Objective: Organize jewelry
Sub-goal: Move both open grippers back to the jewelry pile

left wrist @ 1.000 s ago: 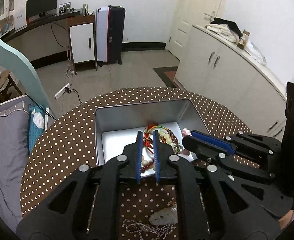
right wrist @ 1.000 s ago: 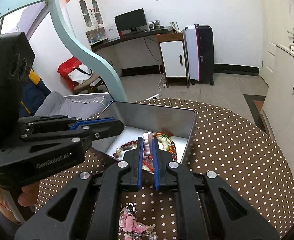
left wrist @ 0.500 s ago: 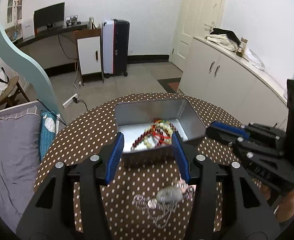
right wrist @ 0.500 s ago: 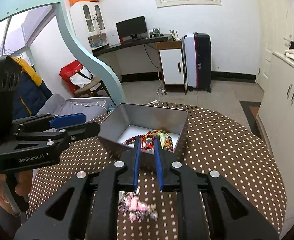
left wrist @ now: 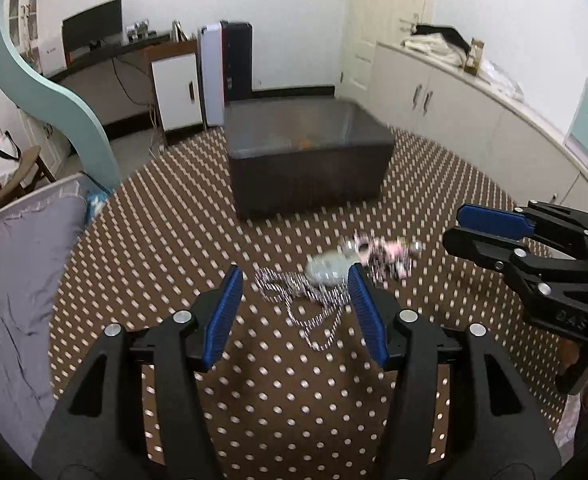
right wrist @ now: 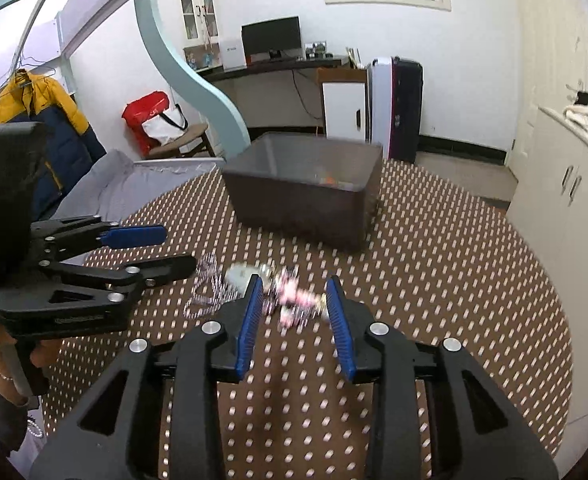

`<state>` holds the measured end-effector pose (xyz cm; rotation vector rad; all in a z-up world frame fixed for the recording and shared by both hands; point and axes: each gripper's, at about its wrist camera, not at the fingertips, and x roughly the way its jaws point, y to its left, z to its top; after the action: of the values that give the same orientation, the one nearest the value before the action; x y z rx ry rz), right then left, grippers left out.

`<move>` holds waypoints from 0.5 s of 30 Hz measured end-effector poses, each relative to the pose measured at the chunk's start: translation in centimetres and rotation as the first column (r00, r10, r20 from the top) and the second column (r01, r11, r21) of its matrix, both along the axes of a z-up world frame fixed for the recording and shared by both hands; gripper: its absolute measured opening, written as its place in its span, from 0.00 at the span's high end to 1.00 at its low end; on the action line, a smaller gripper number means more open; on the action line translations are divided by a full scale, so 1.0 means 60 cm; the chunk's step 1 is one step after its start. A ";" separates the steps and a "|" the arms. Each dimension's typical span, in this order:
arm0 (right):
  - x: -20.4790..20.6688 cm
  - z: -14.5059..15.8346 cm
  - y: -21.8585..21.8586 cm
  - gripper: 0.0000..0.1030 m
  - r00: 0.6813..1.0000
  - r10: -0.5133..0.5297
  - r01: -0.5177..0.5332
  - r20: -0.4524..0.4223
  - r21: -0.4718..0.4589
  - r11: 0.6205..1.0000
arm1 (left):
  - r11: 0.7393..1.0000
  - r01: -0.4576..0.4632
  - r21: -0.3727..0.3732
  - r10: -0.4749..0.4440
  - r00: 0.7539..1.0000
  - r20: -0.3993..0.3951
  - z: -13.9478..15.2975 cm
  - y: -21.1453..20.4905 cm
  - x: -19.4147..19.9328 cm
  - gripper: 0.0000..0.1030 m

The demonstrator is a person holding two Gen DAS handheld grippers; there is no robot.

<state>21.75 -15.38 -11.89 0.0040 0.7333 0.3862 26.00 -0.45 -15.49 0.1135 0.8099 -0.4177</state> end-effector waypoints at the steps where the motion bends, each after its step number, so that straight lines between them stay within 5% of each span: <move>1: -0.002 -0.004 -0.002 0.69 1.000 0.000 0.000 -0.006 0.001 1.000 | 1.000 -0.003 0.009 0.003 1.000 -0.009 -0.009 -0.003 0.000 0.47; 15: -0.017 -0.030 -0.022 0.60 0.999 -0.023 0.023 -0.033 0.019 1.000 | 0.996 0.020 0.089 -0.016 0.998 -0.055 -0.059 -0.043 0.029 0.40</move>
<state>20.73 -16.70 -13.68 0.0367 0.7609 0.3720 27.77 -3.02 -19.04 0.1934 0.8813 -0.4030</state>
